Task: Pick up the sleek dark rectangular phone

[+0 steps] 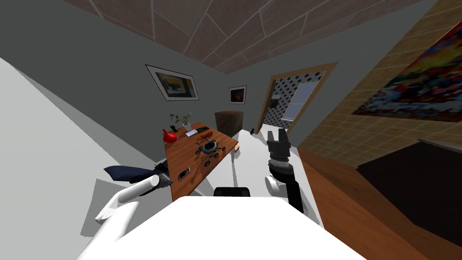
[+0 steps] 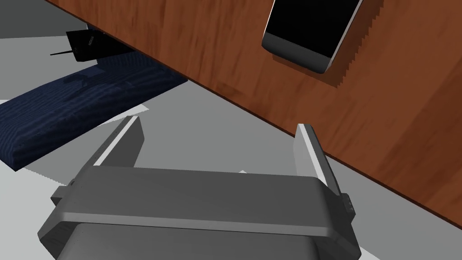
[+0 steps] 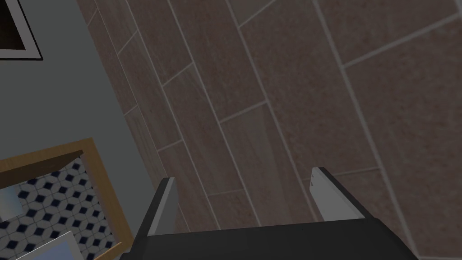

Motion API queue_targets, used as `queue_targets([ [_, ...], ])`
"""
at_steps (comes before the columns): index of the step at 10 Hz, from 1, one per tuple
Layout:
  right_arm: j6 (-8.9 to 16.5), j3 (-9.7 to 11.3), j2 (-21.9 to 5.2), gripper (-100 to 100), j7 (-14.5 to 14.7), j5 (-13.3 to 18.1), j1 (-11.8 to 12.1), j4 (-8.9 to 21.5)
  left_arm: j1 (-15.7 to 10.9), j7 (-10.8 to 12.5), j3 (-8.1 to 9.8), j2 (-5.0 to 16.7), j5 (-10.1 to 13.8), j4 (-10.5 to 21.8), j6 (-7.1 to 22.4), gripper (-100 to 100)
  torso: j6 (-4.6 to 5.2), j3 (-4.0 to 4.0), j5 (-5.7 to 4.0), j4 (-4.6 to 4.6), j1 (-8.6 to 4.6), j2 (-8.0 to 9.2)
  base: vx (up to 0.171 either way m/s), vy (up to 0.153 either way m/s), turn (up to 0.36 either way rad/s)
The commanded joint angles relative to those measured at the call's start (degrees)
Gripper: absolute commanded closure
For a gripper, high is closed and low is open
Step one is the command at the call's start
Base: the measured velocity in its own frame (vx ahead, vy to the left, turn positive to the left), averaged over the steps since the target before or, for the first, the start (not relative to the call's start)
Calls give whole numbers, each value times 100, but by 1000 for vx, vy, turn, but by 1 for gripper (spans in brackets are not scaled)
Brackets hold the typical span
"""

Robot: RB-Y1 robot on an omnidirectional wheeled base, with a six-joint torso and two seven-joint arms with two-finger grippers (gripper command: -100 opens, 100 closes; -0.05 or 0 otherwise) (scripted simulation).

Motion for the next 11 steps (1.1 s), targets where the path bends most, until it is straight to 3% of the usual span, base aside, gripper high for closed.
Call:
queue_targets([
  [1,0,0,0,0,0,0,0,0,-96,154,88,70,71,286,286,-100,0,0,0,0,0,0,-18,49,-225],
  [4,0,1,0,0,0,0,-1,0,-174,268,162,146,149,562,659,-100,8,1,-1,1,-2,1,-27,40,-228],
  [5,0,0,0,0,0,0,0,0,-250,376,225,217,219,801,870,-100,0,0,0,0,-2,0,-28,47,-261],
  [6,0,0,0,0,0,0,-1,0,-250,376,225,217,219,801,903,-100,5,0,0,0,1,1,-25,41,-158],
  [11,0,0,0,0,0,0,0,0,-518,729,377,439,408,1631,1658,-100,2,0,1,0,6,0,-35,56,-295],
])
